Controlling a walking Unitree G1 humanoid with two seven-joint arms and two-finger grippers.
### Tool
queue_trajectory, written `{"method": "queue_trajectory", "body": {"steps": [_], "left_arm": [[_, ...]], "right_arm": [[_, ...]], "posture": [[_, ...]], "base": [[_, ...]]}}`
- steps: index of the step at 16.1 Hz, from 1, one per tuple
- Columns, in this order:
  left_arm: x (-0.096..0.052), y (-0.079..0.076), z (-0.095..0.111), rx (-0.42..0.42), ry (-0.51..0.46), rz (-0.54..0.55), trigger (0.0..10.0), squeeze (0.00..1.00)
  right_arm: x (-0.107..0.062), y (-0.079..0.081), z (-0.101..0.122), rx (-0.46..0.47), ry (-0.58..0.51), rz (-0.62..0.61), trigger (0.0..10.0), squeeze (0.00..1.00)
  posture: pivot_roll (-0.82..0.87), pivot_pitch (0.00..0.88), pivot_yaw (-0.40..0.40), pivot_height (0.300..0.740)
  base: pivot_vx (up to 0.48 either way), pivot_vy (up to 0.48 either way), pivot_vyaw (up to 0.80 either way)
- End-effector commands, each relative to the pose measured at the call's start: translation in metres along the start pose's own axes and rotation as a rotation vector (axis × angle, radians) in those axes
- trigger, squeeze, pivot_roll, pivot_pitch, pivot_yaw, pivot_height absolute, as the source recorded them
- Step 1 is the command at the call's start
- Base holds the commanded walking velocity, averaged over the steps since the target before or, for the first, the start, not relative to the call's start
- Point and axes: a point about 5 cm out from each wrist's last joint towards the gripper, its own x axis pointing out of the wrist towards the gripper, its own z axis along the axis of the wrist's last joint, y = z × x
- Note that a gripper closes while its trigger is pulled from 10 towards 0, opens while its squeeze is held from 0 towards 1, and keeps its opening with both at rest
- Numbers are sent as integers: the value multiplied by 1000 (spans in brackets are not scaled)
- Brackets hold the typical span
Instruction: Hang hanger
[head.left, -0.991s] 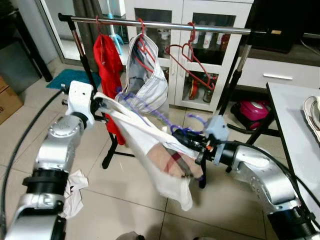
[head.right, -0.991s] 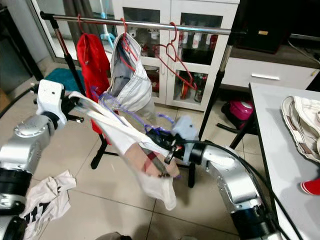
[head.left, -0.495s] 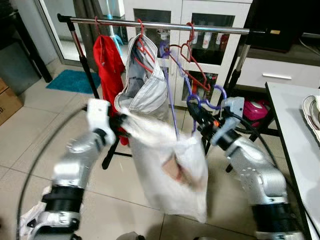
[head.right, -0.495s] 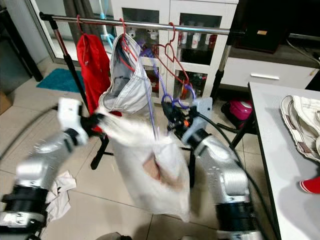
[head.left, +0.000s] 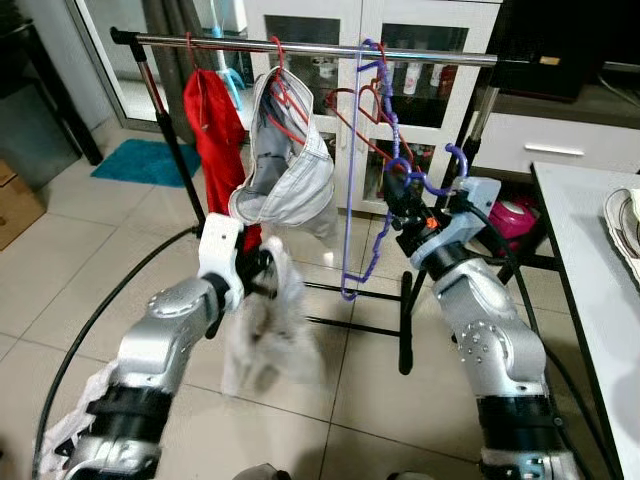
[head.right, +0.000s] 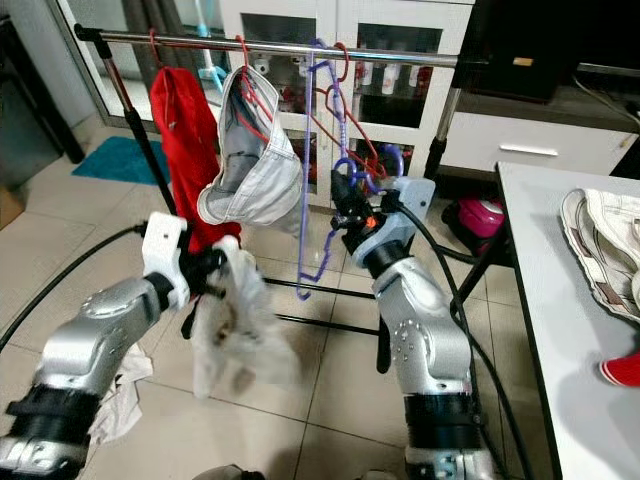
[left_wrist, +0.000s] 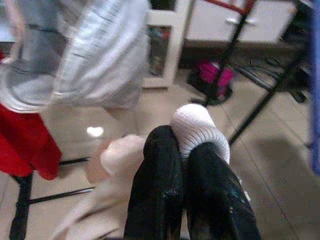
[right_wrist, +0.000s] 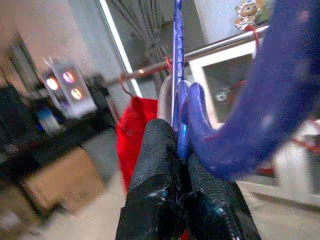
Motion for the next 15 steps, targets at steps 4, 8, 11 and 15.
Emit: {"method": "queue_trajectory", "body": {"steps": [4,8,11,15], "left_arm": [[-16,2,24,8,-191,58,10000,0],[-22,-8,-4,11,-96,154,10000,0],[-23,-4,-1,-28,-164,304,10000,0],[-21,-2,-1,29,-229,449,10000,20]], "right_arm": [[-32,-5,-44,-225,353,66,9255,0],[-46,-10,-33,-399,260,-55,10000,0],[-46,-11,-23,-326,134,-122,10000,0],[-51,-21,-23,-131,50,-298,10000,0]], "posture": [[-94,0,82,740],[-84,0,78,740],[-93,0,86,740],[-86,0,98,740]], "base": [[0,0,0],[0,0,-200],[0,0,-800],[0,0,-800]]}}
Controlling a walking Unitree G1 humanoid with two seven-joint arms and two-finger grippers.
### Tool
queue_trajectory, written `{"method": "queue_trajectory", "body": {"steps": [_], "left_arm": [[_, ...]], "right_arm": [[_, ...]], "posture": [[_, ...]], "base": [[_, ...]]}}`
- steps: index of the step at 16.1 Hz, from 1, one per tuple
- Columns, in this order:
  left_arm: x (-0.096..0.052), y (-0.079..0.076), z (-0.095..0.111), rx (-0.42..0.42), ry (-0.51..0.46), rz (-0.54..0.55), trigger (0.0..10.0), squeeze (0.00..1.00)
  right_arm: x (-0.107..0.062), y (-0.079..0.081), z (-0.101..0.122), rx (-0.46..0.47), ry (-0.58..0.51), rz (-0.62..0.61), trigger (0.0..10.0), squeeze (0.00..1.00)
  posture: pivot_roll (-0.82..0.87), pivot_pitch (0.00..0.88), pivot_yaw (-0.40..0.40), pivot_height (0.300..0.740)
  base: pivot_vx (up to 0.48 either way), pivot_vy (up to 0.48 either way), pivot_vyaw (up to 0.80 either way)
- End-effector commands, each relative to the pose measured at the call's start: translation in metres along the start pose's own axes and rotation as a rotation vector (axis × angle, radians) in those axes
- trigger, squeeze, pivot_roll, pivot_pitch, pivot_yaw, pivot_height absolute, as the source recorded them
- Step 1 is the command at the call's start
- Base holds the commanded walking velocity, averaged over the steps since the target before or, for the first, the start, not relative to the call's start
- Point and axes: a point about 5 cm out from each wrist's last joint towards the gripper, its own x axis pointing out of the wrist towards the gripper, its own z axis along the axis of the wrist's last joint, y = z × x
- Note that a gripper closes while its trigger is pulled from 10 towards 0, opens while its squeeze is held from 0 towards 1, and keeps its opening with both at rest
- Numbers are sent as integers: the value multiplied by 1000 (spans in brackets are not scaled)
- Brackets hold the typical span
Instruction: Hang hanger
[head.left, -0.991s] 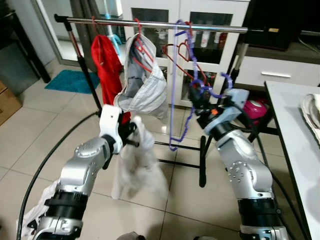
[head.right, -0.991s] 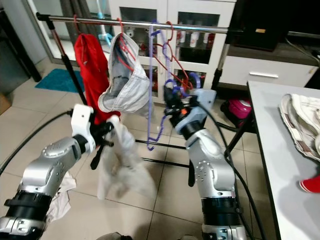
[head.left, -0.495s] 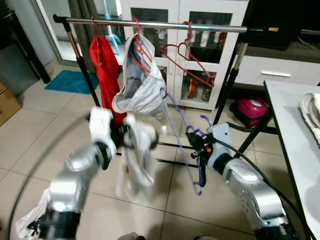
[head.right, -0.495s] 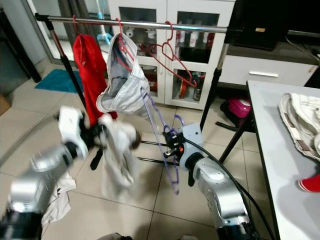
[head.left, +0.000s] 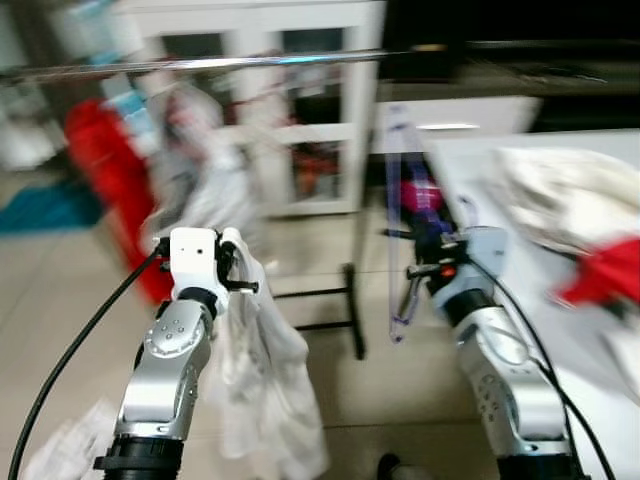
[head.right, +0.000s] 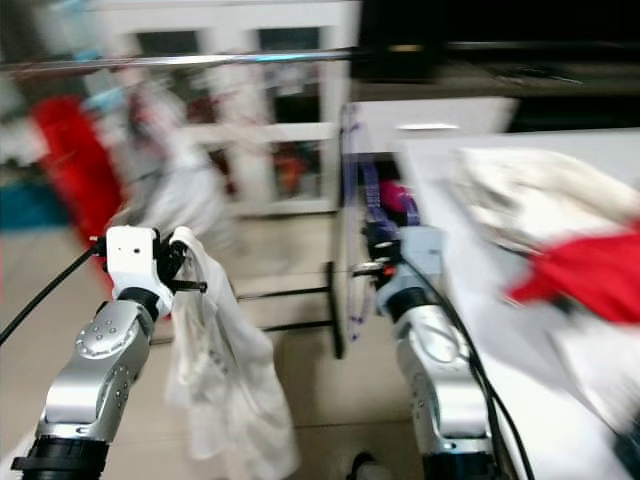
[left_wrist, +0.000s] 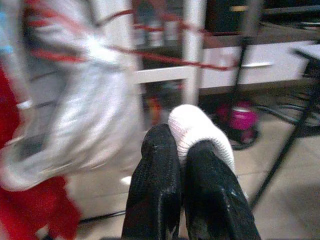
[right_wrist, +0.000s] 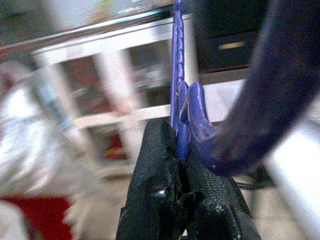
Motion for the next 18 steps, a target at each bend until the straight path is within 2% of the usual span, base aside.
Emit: {"method": "queue_trajectory", "body": {"steps": [1,4,5,6,7,12,13,14,16,18], "left_arm": [[0,-2,0,-19,-2,-7,10000,31],[-1,3,-4,-84,44,10,10000,0],[1,1,-5,-89,62,-48,10000,0],[2,-2,0,-43,17,-122,10000,0],[2,-4,0,-47,15,-156,10000,0],[7,-6,4,-85,30,-187,10000,0],[8,-5,6,-72,20,-197,10000,0],[9,-4,8,-57,17,-196,10000,0],[10,-1,9,-45,15,-186,10000,0],[11,0,10,-37,14,-195,10000,0]], "right_arm": [[-1,-2,1,27,-23,-37,10000,0],[2,2,-6,30,36,-15,10000,0],[3,0,-9,39,63,-30,10000,0],[4,-3,-7,-17,66,-52,10000,0],[5,-3,-4,-51,58,-51,10000,0],[8,-8,14,-210,30,-27,10000,0],[8,-4,17,-143,21,-12,10000,0],[7,3,13,-83,63,41,10000,0],[6,8,8,-106,77,71,10000,0],[6,5,6,-93,95,53,10000,0]], "posture": [[-82,0,98,740],[-82,0,100,740],[-85,0,100,740],[-98,0,103,740],[-101,0,106,740],[-100,0,97,740],[-100,0,97,740],[-101,0,93,740],[-101,0,83,740],[-101,0,81,740]], "base": [[0,0,-800],[0,0,-800],[0,0,-800],[0,0,-800],[0,0,-800],[0,0,-800],[0,281,-800],[0,292,-800],[0,291,-759],[0,292,-413]]}}
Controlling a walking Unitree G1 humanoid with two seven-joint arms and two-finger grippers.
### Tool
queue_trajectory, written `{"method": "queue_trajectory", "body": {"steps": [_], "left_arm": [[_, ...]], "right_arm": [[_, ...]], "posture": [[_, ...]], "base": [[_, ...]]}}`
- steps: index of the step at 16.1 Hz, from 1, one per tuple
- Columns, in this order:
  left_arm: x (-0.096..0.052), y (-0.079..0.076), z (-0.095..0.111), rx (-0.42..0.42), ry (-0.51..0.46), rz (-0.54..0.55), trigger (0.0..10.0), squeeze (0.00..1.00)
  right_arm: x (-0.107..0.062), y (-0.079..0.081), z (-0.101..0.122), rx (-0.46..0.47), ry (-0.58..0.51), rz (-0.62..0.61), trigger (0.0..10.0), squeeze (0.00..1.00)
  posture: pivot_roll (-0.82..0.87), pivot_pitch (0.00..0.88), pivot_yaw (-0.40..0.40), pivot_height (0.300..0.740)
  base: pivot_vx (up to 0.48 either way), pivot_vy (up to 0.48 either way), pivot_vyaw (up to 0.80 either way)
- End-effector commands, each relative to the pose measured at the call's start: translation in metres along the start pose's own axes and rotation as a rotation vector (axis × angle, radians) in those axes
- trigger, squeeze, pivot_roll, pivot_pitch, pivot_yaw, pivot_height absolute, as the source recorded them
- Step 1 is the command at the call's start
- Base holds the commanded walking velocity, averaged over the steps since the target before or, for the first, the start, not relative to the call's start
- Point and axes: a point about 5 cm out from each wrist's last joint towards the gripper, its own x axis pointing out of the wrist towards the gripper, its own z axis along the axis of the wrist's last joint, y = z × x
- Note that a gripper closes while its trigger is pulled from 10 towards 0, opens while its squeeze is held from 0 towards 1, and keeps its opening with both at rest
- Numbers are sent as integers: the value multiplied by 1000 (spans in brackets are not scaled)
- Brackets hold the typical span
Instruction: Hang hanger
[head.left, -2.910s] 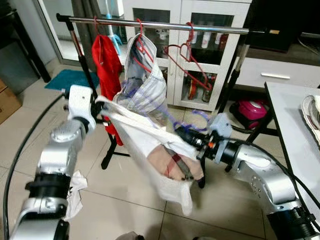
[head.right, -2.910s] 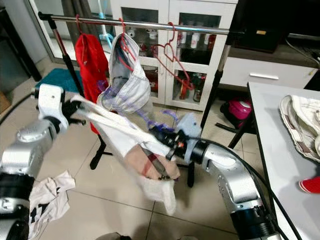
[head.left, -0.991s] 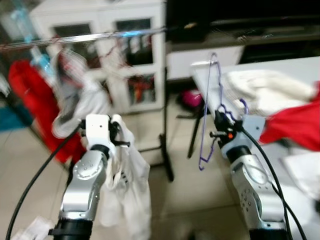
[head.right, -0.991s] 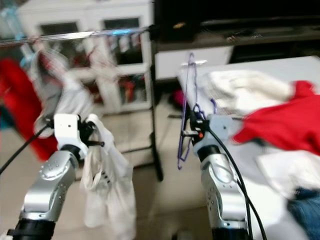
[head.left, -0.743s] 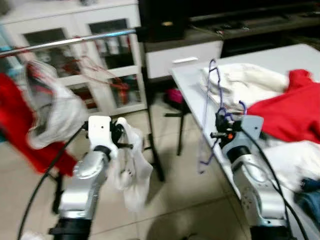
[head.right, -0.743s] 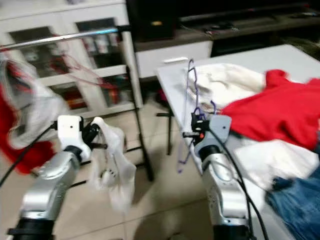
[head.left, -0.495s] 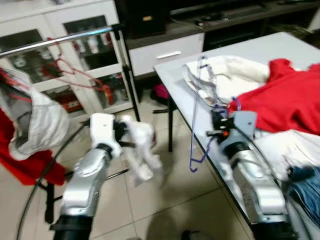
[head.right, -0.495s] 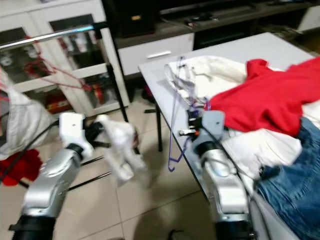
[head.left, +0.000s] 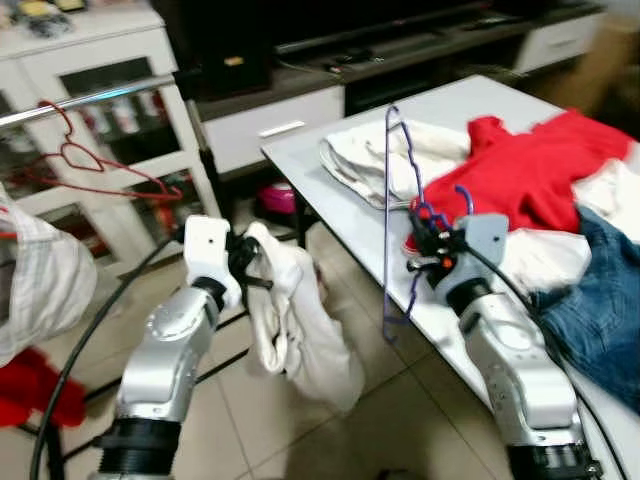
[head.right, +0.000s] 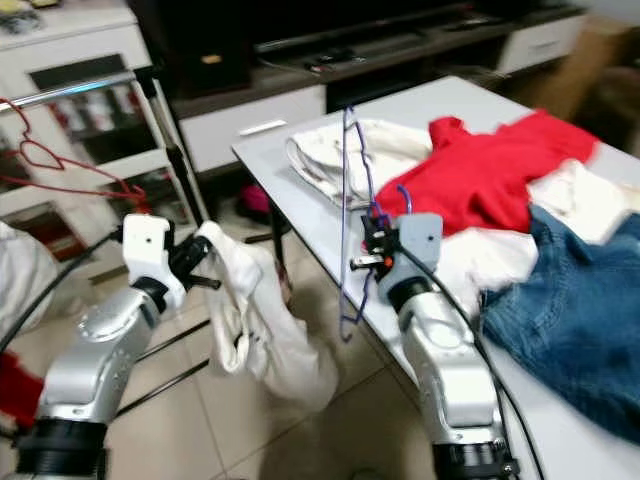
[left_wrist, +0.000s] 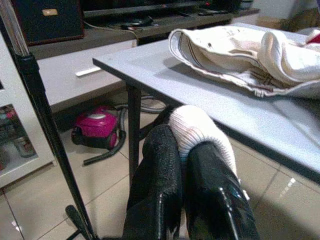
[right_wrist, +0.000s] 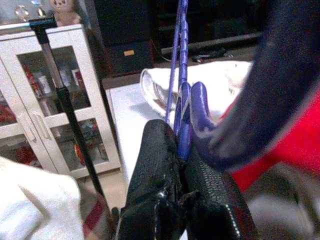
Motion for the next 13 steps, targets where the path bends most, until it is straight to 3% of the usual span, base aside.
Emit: {"method": "queue_trajectory", "body": {"steps": [1,4,13], "left_arm": [[-1,4,3,26,-6,13,10000,0],[-5,1,-1,30,12,-4,10000,0],[-4,1,-4,31,30,-30,10000,0]], "right_arm": [[-1,-4,-4,0,33,-23,10000,0],[-4,-4,-13,63,85,-25,10000,0],[-15,-14,-19,55,137,-120,10000,0]], "posture": [[-90,0,71,740],[-81,0,58,740],[-102,0,74,740]], "base": [[0,292,0],[0,292,-196],[0,352,-800]]}}
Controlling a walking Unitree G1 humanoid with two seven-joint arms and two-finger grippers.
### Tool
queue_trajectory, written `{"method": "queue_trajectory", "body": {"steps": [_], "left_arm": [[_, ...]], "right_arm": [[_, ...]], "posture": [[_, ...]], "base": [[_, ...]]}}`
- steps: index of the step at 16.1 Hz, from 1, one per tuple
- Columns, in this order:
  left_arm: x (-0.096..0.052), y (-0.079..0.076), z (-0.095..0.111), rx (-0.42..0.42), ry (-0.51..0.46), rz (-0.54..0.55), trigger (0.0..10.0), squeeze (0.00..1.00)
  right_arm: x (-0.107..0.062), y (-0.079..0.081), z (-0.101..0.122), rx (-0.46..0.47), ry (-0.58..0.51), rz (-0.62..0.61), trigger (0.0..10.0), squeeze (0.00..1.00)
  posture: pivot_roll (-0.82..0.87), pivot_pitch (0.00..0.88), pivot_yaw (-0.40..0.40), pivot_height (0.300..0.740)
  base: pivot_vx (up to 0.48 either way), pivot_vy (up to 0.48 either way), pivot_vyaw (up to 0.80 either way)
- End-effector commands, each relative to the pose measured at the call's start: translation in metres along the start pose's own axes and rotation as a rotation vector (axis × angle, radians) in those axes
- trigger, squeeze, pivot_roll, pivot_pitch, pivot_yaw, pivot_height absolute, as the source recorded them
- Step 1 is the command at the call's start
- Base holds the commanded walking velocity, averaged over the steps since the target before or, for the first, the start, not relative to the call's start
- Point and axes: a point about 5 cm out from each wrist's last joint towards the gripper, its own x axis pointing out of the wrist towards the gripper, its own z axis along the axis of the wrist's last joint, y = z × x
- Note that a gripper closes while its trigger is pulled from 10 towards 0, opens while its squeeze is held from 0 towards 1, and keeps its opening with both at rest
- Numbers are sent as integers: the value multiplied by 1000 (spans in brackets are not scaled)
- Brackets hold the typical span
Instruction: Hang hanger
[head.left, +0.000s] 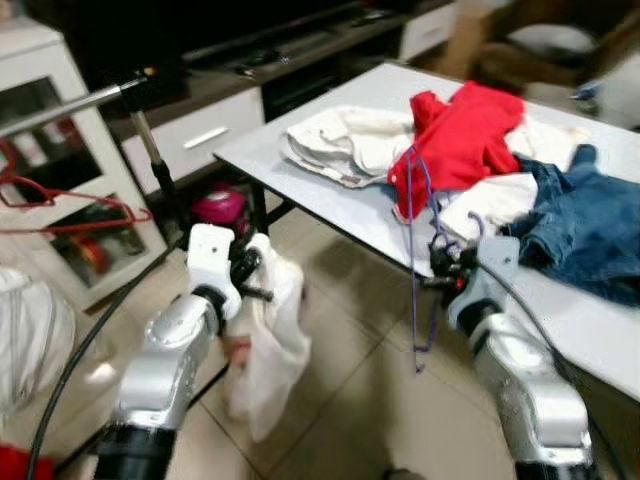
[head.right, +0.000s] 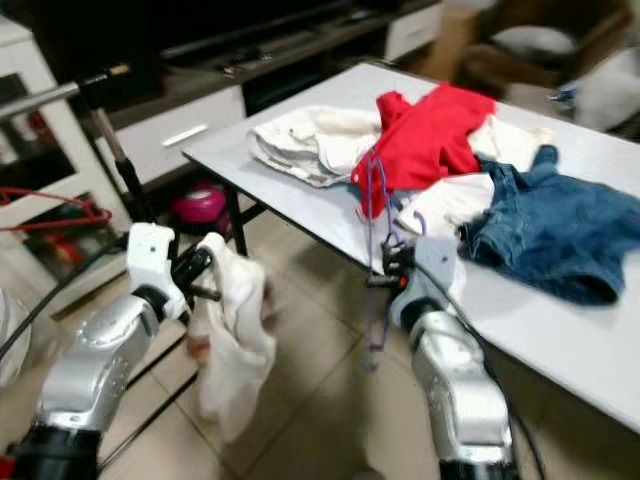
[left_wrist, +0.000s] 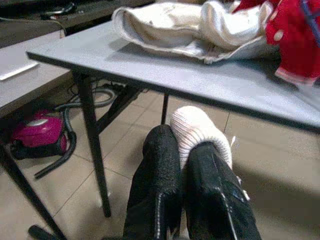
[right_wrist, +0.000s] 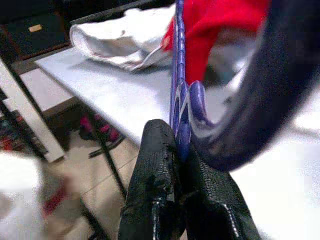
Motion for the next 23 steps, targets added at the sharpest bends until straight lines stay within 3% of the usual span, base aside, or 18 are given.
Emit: {"method": "queue_trajectory", "body": {"steps": [1,2,4,9,10,16,21,23], "left_arm": [[3,-2,6,6,-22,-15,10000,0],[5,-3,6,2,-19,-18,10000,0],[5,-11,5,-34,-13,-25,10000,0],[1,-16,9,-56,-65,-29,10000,0],[2,-17,15,-48,-91,-39,10000,0],[6,-27,30,-93,-149,-126,10000,0],[13,-31,48,-85,-193,-187,10000,0],[15,-32,60,-85,-225,-208,10000,0]], "right_arm": [[-3,-7,3,-11,-4,-35,10000,0],[-5,-9,4,-8,-4,-41,10000,0],[-7,-14,10,-129,-12,-90,10000,0],[-5,-15,32,-146,-148,-128,10000,0],[-5,-12,32,-83,-116,-54,10000,0],[-6,-5,37,-41,-139,6,10000,0],[-7,2,48,-73,-158,104,10000,0],[-7,6,51,-142,-150,179,10000,0]], "posture": [[-109,0,80,740],[-106,0,80,740],[-100,0,78,740],[-101,0,49,740],[-101,0,45,740],[-120,0,51,740],[-134,0,64,740],[-134,0,64,740]], "base": [[0,364,-800],[0,360,-800],[0,0,-800],[0,0,-800],[0,0,-800],[151,0,-800],[377,0,-429],[377,0,0]]}}
